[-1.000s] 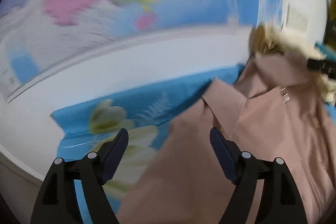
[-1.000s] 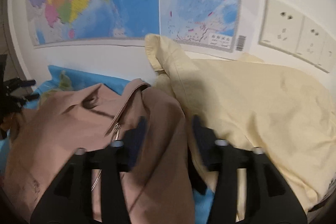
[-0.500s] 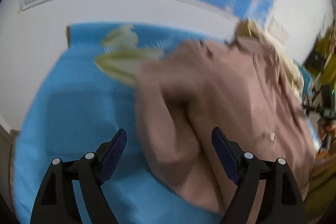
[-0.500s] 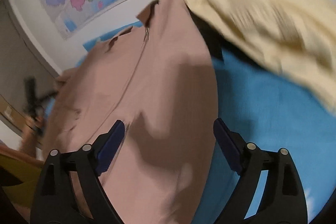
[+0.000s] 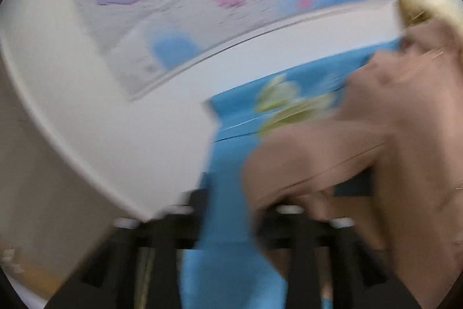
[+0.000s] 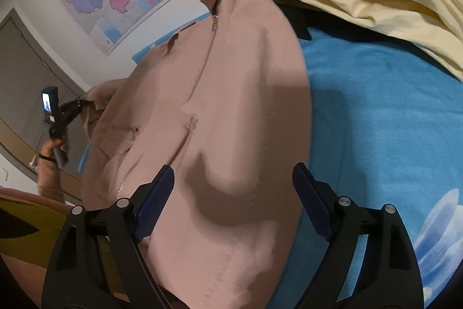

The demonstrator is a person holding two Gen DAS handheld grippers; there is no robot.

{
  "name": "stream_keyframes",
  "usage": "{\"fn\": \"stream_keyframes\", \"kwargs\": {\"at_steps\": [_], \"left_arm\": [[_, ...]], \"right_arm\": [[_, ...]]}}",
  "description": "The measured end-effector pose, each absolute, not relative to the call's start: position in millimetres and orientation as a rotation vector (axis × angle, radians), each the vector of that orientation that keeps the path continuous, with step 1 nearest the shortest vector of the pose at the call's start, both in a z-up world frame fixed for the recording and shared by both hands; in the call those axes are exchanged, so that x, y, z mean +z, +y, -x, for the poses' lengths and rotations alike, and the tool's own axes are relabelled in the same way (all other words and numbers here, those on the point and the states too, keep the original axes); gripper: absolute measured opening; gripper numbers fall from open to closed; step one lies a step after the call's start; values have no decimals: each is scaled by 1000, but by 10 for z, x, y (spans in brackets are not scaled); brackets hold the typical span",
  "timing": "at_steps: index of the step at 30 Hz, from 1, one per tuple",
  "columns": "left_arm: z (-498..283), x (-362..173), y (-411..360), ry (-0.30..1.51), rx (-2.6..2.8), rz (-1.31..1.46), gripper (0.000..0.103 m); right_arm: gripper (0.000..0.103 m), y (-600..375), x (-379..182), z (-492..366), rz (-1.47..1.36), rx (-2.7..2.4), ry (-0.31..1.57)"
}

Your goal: Fold large clothes

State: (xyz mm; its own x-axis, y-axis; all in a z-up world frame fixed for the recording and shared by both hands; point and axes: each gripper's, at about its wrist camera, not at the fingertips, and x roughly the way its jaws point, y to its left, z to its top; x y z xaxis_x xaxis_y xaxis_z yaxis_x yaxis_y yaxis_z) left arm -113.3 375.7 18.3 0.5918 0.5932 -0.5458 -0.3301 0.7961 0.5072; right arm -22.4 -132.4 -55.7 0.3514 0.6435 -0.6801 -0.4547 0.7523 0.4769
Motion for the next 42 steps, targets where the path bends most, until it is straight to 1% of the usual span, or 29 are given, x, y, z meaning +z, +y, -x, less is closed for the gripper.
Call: {"fn": "stream_keyframes", "kwargs": {"at_steps": [2, 3, 4, 5, 6, 7, 8, 9, 10, 11, 13, 15, 18, 19, 24, 28, 32, 34, 35, 36, 37, 38, 39, 40, 41, 42], "left_arm": [[1133, 167, 3683, 771, 545, -374, 57], [1156, 175, 3624, 768, 469, -320, 64], [1195, 193, 3616, 758, 419, -275, 75], [1223, 223, 3594, 738, 387, -236, 77], [1253, 249, 3583, 716, 372, -211, 77], [1287, 301, 3565, 686, 357, -177, 78], [1320, 367, 3569, 656, 337, -131, 78], [1342, 442, 3577, 624, 318, -86, 78], [1379, 499, 3573, 598, 308, -60, 78], [1440, 591, 3566, 558, 294, -37, 81], [1504, 750, 3525, 496, 292, -17, 82], [1573, 907, 3461, 433, 271, 0, 82], [1599, 973, 3267, 400, 124, -2, 84], [1595, 963, 3181, 401, 83, -9, 86], [1386, 703, 2516, 468, -314, 14, 87], [1216, 459, 2074, 543, -565, 56, 88], [1012, 141, 1720, 668, -748, 135, 93], [899, -51, 1581, 755, -766, 163, 93], [843, -147, 1530, 802, -777, 179, 93], [767, -270, 1440, 863, -774, 190, 92], [717, -352, 1385, 896, -766, 194, 88], [687, -409, 1345, 922, -767, 193, 78], [657, -469, 1298, 952, -755, 184, 72], [624, -521, 1269, 978, -741, 177, 55], [578, -573, 1256, 1006, -740, 183, 38], [547, -592, 1274, 1016, -741, 193, 33]], "right_arm": [[84, -1375, -603, 259, -231, 719, 993], [84, -1360, -623, 286, -217, 718, 999], [84, -1330, -638, 304, -199, 719, 1005], [81, -1320, -649, 325, -184, 722, 1008], [67, -1293, -656, 342, -167, 729, 1008], [56, -1254, -662, 355, -148, 738, 1011], [34, -1234, -661, 351, -139, 744, 1018], [17, -1243, -651, 343, -142, 748, 1017], [12, -1259, -603, 333, -146, 751, 1005], [7, -1283, -545, 320, -151, 748, 991], [4, -1392, -343, 299, -193, 761, 941], [4, -1469, -124, 275, -251, 790, 891], [4, -1438, 232, 281, -277, 846, 813], [4, -1391, 361, 271, -289, 877, 787], [4, -944, 737, 145, -292, 990, 716], [4, -493, 752, -67, -281, 1048, 737], [7, -35, 532, -341, -274, 1066, 818], [12, 98, 386, -444, -272, 1046, 861], [19, 141, 323, -483, -258, 1029, 881], [29, 158, 257, -532, -248, 1005, 899], [37, 107, 210, -536, -251, 998, 910], [50, 47, 184, -539, -253, 992, 917], [54, -53, 163, -527, -260, 977, 915], [56, -143, 143, -492, -261, 972, 915], [62, -245, 110, -453, -255, 969, 922], [66, -346, 62, -390, -237, 957, 930]]}}
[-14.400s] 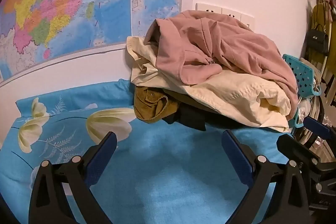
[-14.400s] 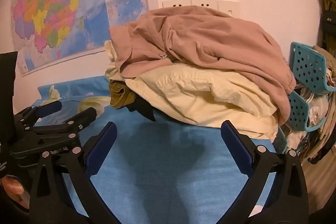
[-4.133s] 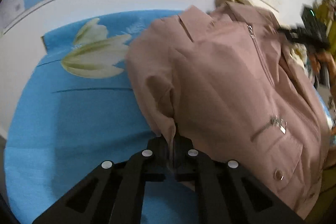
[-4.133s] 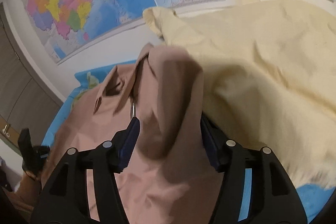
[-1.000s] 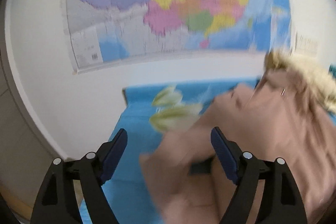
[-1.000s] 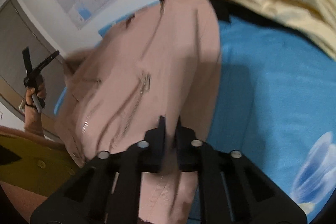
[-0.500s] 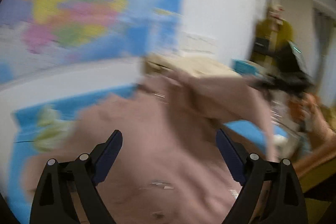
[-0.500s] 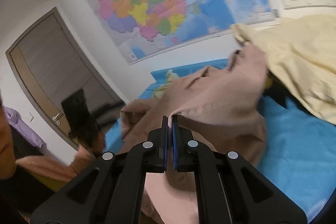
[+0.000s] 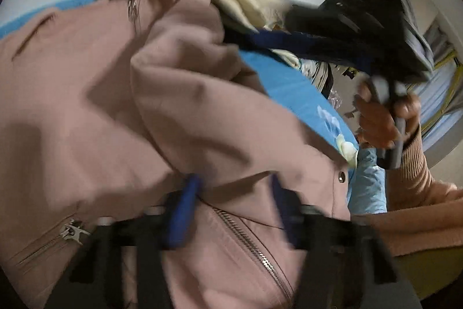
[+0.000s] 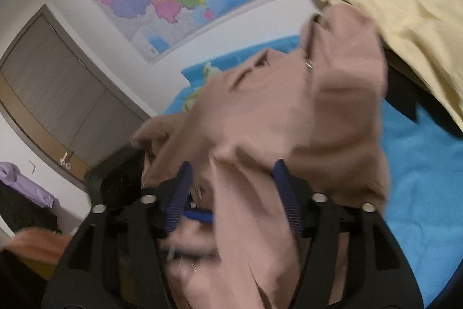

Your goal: Fold large clothes

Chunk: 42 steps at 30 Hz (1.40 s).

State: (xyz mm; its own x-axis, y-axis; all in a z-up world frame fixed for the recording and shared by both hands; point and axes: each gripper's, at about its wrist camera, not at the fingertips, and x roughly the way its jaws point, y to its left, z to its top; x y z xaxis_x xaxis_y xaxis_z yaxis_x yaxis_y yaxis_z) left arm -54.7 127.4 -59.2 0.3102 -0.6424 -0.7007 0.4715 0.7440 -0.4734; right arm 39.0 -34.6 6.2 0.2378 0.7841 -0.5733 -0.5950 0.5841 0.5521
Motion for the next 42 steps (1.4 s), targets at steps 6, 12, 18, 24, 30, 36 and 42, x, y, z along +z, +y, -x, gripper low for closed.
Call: {"fn": "stream_keyframes", "kwargs": {"at_steps": [6, 12, 18, 24, 30, 36, 42], "left_arm": [[405, -505, 1455, 973, -740, 241, 14], [216, -157, 1565, 920, -697, 193, 14], [36, 535, 1724, 749, -573, 86, 34], [317, 454, 2026, 747, -453, 20, 61], [716, -72, 2065, 871, -516, 20, 69], [923, -305, 1925, 910, -613, 23, 81], [969, -525, 1751, 991, -615, -111, 56]], "right_arm": [[33, -477, -438, 36, -94, 977, 1092], [7, -360, -102, 259, -287, 1254, 941], [25, 477, -78, 218, -208, 1357, 913], [47, 397, -290, 118, 9, 1204, 975], [60, -405, -48, -552, -146, 869, 811], [73, -284, -317, -1137, -50, 658, 847], [3, -549, -470, -1393, -128, 643, 871]]}}
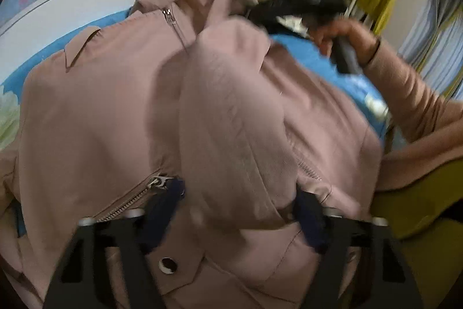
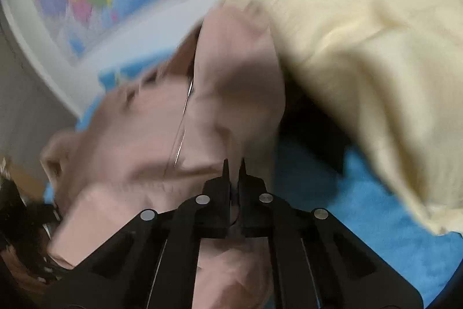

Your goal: Fold large clothes

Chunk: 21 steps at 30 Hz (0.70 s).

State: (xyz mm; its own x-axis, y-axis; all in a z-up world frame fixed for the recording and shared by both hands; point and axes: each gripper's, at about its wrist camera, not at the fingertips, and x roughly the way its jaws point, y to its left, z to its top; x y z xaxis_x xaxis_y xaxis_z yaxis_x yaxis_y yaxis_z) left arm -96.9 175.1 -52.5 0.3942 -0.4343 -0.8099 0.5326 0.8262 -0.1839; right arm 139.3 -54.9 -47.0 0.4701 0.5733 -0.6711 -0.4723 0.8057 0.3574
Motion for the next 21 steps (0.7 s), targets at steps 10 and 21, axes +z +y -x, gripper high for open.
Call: {"fn": "stream_keyframes", "kwargs": {"at_steps": [10, 21], "left_arm": [[696, -129, 2334, 827, -345, -195, 71], [884, -616, 2149, 978, -412, -182, 83]], "right_arm": [[5, -1258, -609, -1398, -269, 496, 849], [70, -949, -147, -743, -143, 636, 697]]}}
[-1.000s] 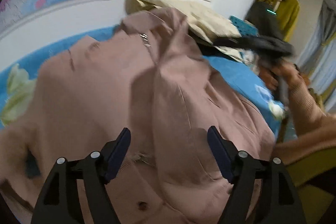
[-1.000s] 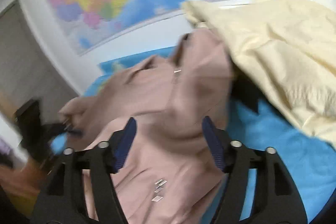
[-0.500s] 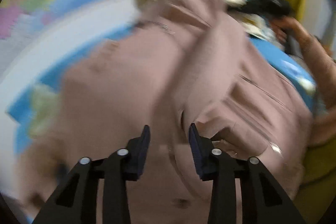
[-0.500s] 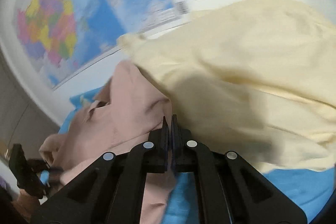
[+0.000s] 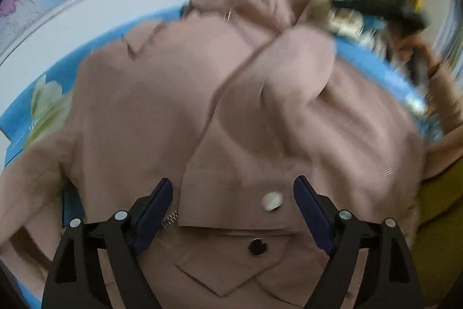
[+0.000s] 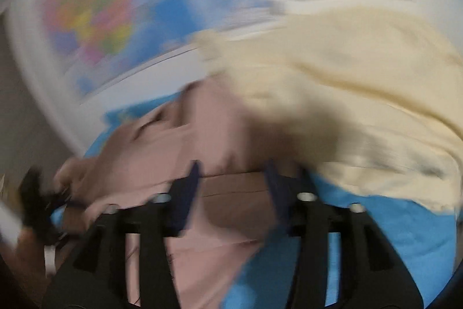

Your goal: Fold large clothes

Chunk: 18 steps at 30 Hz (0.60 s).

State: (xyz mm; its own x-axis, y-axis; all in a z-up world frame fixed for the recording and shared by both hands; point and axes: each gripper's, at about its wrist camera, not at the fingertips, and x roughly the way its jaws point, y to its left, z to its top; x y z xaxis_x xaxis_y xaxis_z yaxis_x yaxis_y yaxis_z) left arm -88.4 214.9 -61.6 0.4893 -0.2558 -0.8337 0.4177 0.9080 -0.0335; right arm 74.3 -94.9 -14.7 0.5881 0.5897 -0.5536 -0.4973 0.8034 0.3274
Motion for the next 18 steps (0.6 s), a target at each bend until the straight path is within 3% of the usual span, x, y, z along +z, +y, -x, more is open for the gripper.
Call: {"fn": "stream_keyframes", "kwargs": {"at_steps": [1, 3, 4, 5, 7, 9, 13, 15, 17, 18], "left_arm": [[862, -678, 2113, 991, -402, -202, 81], [820, -704, 2084, 981, -390, -220, 67], [807, -697, 2087, 975, -382, -224, 49], [792, -674, 2095, 966, -367, -230, 24], [720, -592, 2142, 957, -272, -282, 13], [661, -410, 2240, 896, -144, -332, 13], [559, -23, 2467, 773, 30, -370, 14], [486, -54, 2534, 779, 81, -391, 23], [420, -139, 2609, 826, 82, -365, 52], [402, -205, 2630, 839, 34, -339, 52]], "right_arm": [[74, -721, -96, -689, -81, 691, 692], [75, -334, -108, -592, 50, 785, 700], [75, -189, -148, -570, 94, 800, 705], [74, -38, -213, -565, 140, 817, 721], [65, 153, -356, -600, 182, 849, 770], [57, 198, -468, -683, 163, 869, 823], [57, -27, -472, -738, 70, 839, 823], [57, -198, -411, -766, 32, 796, 802], [57, -374, -355, -811, 5, 734, 789], [57, -436, -336, -838, -7, 710, 789]]}}
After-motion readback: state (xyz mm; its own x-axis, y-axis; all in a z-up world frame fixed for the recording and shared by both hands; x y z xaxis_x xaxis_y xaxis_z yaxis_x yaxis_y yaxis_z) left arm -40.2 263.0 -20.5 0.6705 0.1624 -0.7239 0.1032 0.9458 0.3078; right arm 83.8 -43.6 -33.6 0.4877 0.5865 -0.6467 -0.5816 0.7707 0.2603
